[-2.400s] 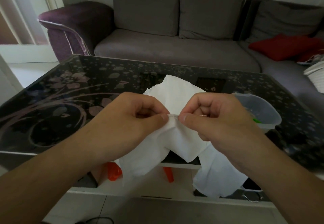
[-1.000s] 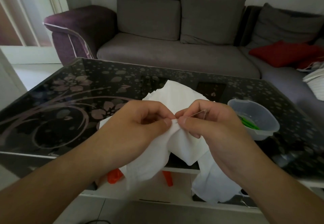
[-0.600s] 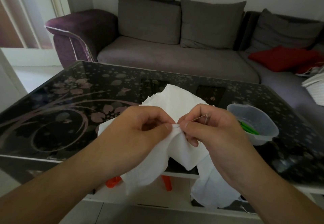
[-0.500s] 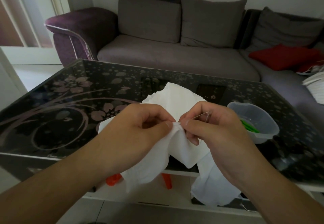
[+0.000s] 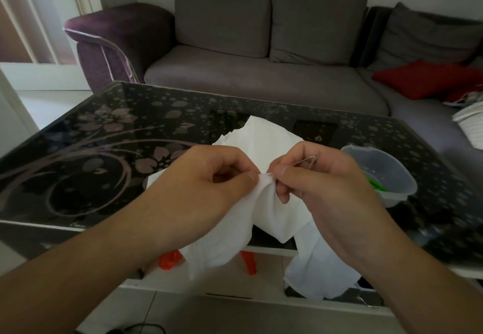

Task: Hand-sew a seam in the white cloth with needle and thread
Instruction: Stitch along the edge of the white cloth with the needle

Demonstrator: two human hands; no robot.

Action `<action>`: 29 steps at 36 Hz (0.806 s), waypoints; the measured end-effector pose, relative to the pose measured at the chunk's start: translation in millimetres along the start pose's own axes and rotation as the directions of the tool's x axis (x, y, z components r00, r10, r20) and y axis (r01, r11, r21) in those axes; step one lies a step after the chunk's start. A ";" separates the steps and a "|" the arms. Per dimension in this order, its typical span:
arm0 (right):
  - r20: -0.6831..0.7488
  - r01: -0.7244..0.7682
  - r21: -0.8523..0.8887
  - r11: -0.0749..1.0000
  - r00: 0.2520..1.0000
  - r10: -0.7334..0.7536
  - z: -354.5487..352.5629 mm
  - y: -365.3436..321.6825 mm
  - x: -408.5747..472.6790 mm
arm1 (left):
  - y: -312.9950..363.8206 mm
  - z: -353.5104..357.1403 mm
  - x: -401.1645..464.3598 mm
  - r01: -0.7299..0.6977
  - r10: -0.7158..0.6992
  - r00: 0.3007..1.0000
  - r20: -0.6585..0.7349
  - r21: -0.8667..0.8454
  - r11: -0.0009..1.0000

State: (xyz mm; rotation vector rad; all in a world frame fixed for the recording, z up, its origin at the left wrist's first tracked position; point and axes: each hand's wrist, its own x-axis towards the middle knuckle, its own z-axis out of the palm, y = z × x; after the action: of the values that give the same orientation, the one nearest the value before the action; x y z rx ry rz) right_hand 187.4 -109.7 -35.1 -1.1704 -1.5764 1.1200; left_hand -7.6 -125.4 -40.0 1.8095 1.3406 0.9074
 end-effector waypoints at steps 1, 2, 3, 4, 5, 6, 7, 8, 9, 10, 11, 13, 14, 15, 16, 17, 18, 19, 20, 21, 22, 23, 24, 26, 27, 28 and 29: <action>-0.004 0.001 -0.014 1.000 1.000 -0.001 0.2 0.2 -0.1 | -0.1 0.3 0.0 0.001 -0.001 1.000 0.000 -0.002 1.000; -0.009 0.003 -0.030 1.000 1.000 -0.003 0.5 0.2 -0.1 | 0.0 0.6 0.0 0.000 0.000 1.000 0.001 -0.006 1.000; -0.014 0.005 -0.040 0.999 1.000 -0.006 1.0 0.1 0.0 | -0.2 0.8 0.0 -0.002 0.002 1.000 0.001 -0.010 1.000; -0.019 0.007 -0.050 0.999 1.000 -0.008 1.4 -0.2 0.0 | -0.3 1.0 0.4 -0.004 0.004 1.000 0.001 -0.012 1.000; -0.022 0.007 -0.063 0.998 1.000 -0.009 1.8 -0.5 -0.1 | -0.3 1.1 0.5 -0.004 0.004 1.000 -0.001 -0.012 1.000; -0.023 0.007 -0.076 0.997 1.000 -0.009 2.0 -0.8 0.0 | -0.3 1.1 0.7 -0.004 0.004 1.000 -0.003 -0.015 1.000; -0.024 0.006 -0.086 0.996 1.000 -0.008 2.0 -1.1 -0.2 | -0.4 1.0 0.5 -0.004 0.004 1.000 -0.004 -0.018 1.000; -0.027 0.002 -0.093 0.996 1.000 -0.004 2.1 -1.4 0.0 | -0.3 0.9 0.3 -0.004 0.004 1.000 -0.004 -0.020 1.000; -0.030 -0.005 -0.098 0.995 1.000 0.002 2.1 -1.7 -0.1 | -0.2 0.8 0.1 -0.005 0.005 1.000 -0.005 -0.022 1.000; -0.033 -0.009 -0.098 0.995 0.999 0.006 2.1 -2.2 -0.1 | -0.1 0.8 -0.2 -0.006 0.006 1.000 -0.006 -0.025 1.000; -0.034 -0.011 -0.095 0.995 0.999 0.007 2.2 -2.4 -0.1 | 0.2 0.9 -0.4 -0.007 0.006 1.000 -0.008 -0.023 1.000; -0.038 -0.010 -0.096 0.995 0.999 0.006 2.1 -2.9 -0.3 | 0.7 1.0 -0.7 -0.004 0.004 1.000 -0.008 -0.013 1.000; -0.038 -0.008 -0.093 0.996 0.999 0.005 1.8 -2.9 -0.4 | 0.9 1.1 -0.4 -0.005 0.005 1.000 -0.007 -0.016 1.000; -0.036 -0.006 -0.089 0.996 0.999 0.003 1.4 -2.8 -0.6 | 1.1 1.2 -0.5 -0.006 0.006 1.000 -0.005 -0.022 1.000; -0.033 -0.003 -0.084 0.996 0.999 0.000 0.9 -2.8 -0.7 | 1.5 1.2 -0.3 -0.008 0.007 1.000 -0.002 -0.025 1.000; -0.030 0.001 -0.080 0.997 1.000 -0.003 0.2 -2.8 -0.9 | 1.8 1.1 -0.5 -0.009 0.009 1.000 0.001 -0.025 1.000; -0.027 0.008 -0.075 0.997 1.000 -0.010 -0.1 -2.8 -0.8 | 1.8 1.1 -0.5 -0.011 0.011 1.000 0.000 -0.024 1.000; -0.022 0.016 -0.065 0.998 1.000 -0.017 -0.4 -2.6 -0.7 | 2.0 1.1 -0.6 -0.012 0.012 1.000 -0.002 -0.020 1.000; -0.019 0.023 -0.056 0.998 1.000 -0.024 -0.5 -2.4 -0.8 | 2.1 1.1 -0.8 -0.012 0.012 1.000 -0.006 -0.013 1.000; -0.017 0.028 -0.050 0.998 0.999 -0.028 -0.5 -2.2 -0.7 | 2.3 1.2 -0.9 -0.011 0.011 1.000 -0.009 -0.004 1.000; -0.016 0.032 -0.044 0.999 0.999 -0.033 -0.6 -1.9 -0.8 | 2.2 1.3 -0.9 -0.009 0.009 1.000 -0.011 0.003 1.000; -0.015 0.036 -0.034 0.999 0.999 -0.037 -0.8 -1.6 -0.9 | 2.4 1.4 -0.7 -0.005 0.005 1.000 -0.012 0.008 1.000; -0.013 0.040 -0.022 0.999 0.999 -0.040 -0.9 -1.3 -0.7 | 2.4 1.6 -0.4 0.000 0.000 1.000 -0.012 0.009 1.000; -0.006 0.038 -0.006 0.999 0.999 -0.038 -1.4 -0.8 -0.5 | 2.4 1.6 0.2 0.005 -0.005 1.000 -0.015 0.017 1.000; -0.004 0.035 0.001 0.999 0.999 -0.035 -1.5 -0.7 -0.4 | 2.3 1.7 0.4 0.008 -0.008 1.000 -0.016 0.023 1.000; -0.003 0.031 0.009 0.999 1.000 -0.031 -1.5 -0.5 -0.2 | 2.2 1.9 0.6 0.011 -0.011 1.000 -0.018 0.028 1.000; -0.003 0.028 0.012 1.000 1.000 -0.028 -1.5 -0.6 -0.1 | 2.2 1.9 0.6 0.015 -0.014 1.000 -0.019 0.031 0.999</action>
State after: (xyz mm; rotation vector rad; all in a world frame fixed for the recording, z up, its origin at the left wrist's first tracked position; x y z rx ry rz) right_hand 188.8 -109.7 -34.2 -1.1382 -1.5769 1.1074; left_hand -4.8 -125.5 -39.1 1.8163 1.3847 0.9033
